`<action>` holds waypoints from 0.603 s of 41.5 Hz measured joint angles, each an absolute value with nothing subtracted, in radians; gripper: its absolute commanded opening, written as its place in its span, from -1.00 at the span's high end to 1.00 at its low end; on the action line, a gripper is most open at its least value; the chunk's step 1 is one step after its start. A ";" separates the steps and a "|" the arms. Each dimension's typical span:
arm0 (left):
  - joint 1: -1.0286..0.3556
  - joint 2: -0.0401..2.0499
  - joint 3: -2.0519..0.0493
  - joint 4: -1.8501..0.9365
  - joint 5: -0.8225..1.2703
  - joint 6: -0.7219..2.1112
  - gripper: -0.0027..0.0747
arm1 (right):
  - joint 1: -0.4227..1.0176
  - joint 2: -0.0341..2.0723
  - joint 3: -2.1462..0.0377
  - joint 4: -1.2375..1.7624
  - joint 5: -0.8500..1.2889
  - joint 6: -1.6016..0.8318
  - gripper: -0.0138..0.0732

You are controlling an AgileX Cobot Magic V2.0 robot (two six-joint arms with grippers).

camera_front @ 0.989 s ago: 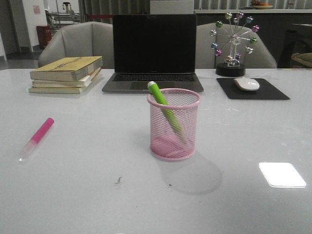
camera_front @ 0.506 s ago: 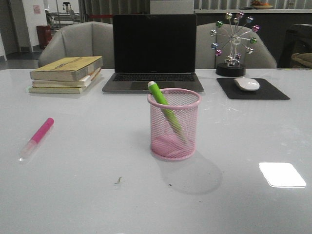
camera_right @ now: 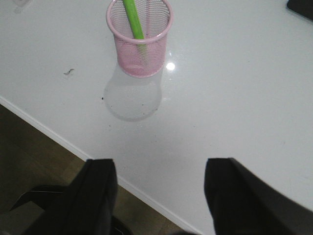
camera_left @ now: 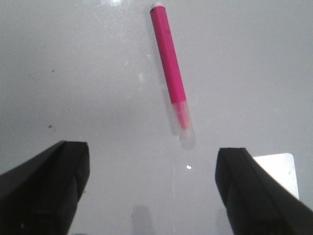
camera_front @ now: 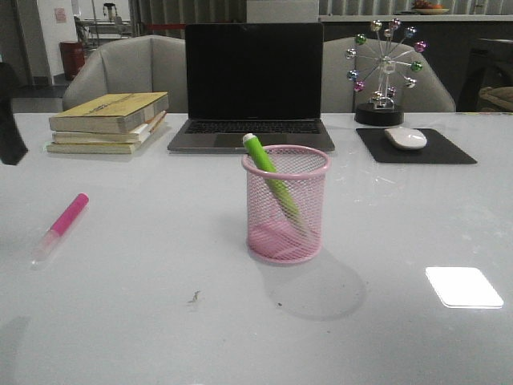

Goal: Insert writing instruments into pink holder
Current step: 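Lower the left gripper onto the pink marker and close on it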

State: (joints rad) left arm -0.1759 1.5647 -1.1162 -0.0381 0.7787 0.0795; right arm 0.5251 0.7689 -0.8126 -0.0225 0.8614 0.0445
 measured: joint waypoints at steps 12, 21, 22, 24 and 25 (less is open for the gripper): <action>-0.176 1.846 -1.327 -0.068 0.770 0.079 -0.57 | 0.525 0.769 -0.813 -0.023 0.861 0.044 -0.48; -0.176 1.986 -1.431 -0.068 0.770 0.078 -0.57 | 0.525 0.769 -0.813 -0.023 0.861 0.044 -0.48; -0.176 1.997 -1.442 -0.068 0.770 0.078 -0.57 | 0.525 0.769 -0.813 -0.023 0.862 0.044 -0.48; -0.176 2.019 -1.458 -0.064 0.769 0.078 -0.57 | 0.525 0.769 -0.813 -0.023 0.862 0.044 -0.48; -0.176 2.028 -1.466 -0.062 0.768 0.078 -0.57 | 0.525 0.769 -0.813 -0.023 0.862 0.044 -0.48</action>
State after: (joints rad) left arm -0.1759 2.0275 -1.4664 -0.0620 0.7678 0.0777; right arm 0.5251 0.7689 -0.8126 -0.0225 0.8618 0.0445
